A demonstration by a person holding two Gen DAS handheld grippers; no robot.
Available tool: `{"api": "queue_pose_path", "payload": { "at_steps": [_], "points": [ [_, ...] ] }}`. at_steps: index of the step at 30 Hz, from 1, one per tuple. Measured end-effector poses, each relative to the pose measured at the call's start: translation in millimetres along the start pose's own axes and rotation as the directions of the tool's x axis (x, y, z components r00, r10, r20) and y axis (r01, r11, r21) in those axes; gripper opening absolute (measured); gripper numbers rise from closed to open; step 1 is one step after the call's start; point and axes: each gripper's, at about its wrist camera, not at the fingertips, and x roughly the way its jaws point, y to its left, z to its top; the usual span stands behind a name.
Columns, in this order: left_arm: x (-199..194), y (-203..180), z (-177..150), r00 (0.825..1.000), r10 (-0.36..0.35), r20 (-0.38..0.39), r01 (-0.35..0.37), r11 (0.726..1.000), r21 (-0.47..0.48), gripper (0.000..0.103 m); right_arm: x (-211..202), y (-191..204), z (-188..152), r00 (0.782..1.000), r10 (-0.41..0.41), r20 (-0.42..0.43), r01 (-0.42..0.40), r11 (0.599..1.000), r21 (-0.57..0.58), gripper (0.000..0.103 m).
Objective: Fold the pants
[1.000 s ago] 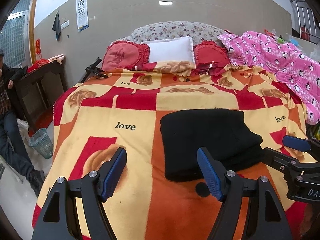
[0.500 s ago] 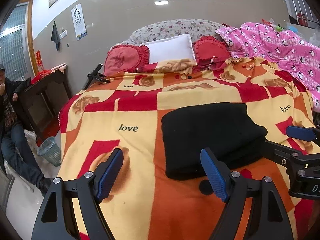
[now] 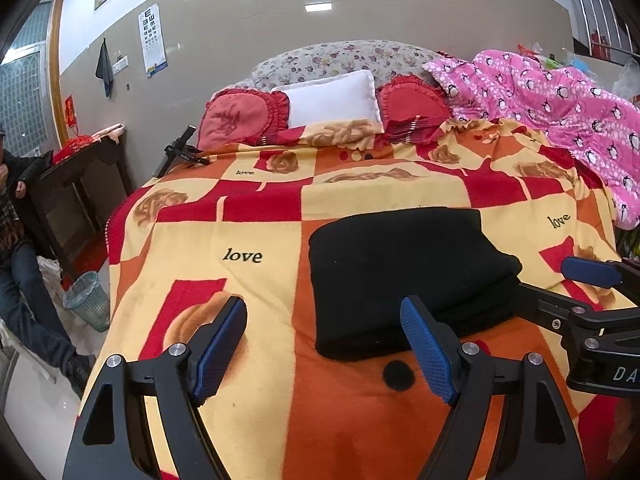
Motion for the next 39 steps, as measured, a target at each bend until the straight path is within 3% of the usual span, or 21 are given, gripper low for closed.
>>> {"api": "queue_pose_path", "payload": {
  "at_steps": [39],
  "points": [
    [-3.4,-6.9,-0.4,0.999,-0.034,-0.007,0.033,0.999,-0.031,0.079,1.4,-8.0,-6.8,1.0,-0.01,-0.022,0.01,1.0,0.004,0.087]
  ]
}}
